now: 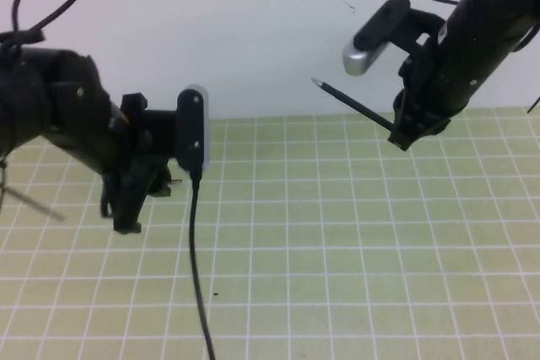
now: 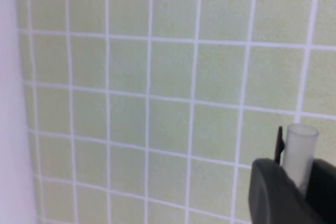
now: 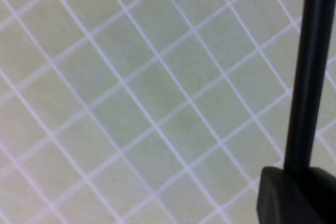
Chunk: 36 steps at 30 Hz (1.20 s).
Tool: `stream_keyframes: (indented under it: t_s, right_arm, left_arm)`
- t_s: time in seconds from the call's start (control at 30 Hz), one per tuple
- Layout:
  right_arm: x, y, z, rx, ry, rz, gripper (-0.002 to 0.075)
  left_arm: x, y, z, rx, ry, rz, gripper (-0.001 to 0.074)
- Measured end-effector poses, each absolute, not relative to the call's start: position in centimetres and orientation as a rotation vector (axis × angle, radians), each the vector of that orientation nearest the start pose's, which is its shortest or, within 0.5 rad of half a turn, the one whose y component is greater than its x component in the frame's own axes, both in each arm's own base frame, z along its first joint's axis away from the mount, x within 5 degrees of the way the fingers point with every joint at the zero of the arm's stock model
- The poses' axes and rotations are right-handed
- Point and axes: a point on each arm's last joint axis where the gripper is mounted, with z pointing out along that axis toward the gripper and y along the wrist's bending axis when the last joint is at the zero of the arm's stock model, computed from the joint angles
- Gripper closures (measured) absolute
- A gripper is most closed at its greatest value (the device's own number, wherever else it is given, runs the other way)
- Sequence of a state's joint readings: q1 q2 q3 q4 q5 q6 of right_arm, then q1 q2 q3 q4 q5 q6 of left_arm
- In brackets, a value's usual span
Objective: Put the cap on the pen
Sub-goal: Put the cap on the pen
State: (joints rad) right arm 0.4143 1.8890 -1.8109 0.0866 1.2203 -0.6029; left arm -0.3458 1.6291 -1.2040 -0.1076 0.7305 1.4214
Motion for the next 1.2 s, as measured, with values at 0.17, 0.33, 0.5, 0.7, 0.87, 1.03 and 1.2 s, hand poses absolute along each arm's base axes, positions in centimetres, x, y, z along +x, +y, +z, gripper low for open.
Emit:
stream_keyframes:
  t_s: [0.17,0.33,0.5,0.7,0.87,1.03,1.2]
  right_arm:
    - [34.9,17.7,33.4,-1.086,2.532,0.202,0.0649]
    - [31.4,17.9,33.6,-1.142,2.530,0.369,0.0649]
    - [28.5,17.8,32.6,-1.183,2.571,0.430,0.0649]
    - [24.4,18.4,31.1,-1.246,2.613,0.584,0.0649]
    - [21.7,20.0,29.6,-1.373,2.615,0.679,0.0649]
    - [19.9,21.4,28.9,-1.467,2.611,0.696,0.0649]
    - [18.6,21.9,29.9,-1.485,2.576,0.717,0.0649]
  left_arm:
    - [28.9,-12.3,25.6,-2.893,-2.204,-0.527,0.0734]
    - [25.9,-11.8,25.8,-3.027,-2.200,-0.719,0.0734]
    - [23.2,-10.7,25.5,-3.120,-2.143,-0.885,0.0734]
    - [20.5,-9.4,25.7,-3.203,-2.189,-1.222,0.0734]
    - [18.0,-8.7,24.8,-3.302,-2.092,-1.457,0.0734]
    - [15.7,-9.8,23.6,-3.500,-1.876,-1.329,0.0734]
    - [14.2,-10.5,23.3,-3.583,-1.935,-1.201,0.0734]
